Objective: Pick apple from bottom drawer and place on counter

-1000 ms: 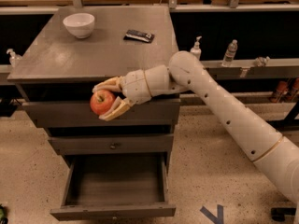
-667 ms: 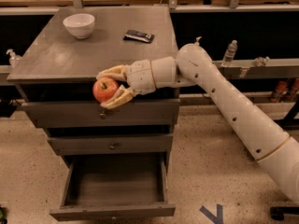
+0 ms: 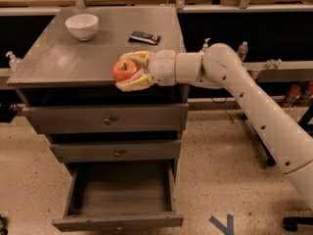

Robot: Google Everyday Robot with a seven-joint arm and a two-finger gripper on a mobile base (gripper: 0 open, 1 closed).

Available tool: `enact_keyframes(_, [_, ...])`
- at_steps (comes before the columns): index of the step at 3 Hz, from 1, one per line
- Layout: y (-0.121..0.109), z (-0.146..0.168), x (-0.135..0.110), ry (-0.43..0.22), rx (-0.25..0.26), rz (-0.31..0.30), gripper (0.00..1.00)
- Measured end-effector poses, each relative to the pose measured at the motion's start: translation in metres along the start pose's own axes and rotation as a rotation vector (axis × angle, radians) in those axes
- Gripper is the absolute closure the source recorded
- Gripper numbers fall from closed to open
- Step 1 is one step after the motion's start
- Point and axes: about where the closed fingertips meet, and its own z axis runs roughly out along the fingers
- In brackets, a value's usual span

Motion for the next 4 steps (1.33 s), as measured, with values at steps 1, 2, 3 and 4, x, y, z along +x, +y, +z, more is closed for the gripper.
enact_keyframes(1, [0.002,0.001,0.000,-0.001,-0.006,-0.005,1.00])
enact_keyframes(2, [-0.006,-0.001,-0.001,0.011,0.022,-0.001,1.00])
enact_keyframes(3, [-0.040,-0.011,0.000,0.052,0.128,0.056,1.00])
enact_keyframes(4, [-0.070,-0.030,0.014,0.025,0.286,0.204,1.00])
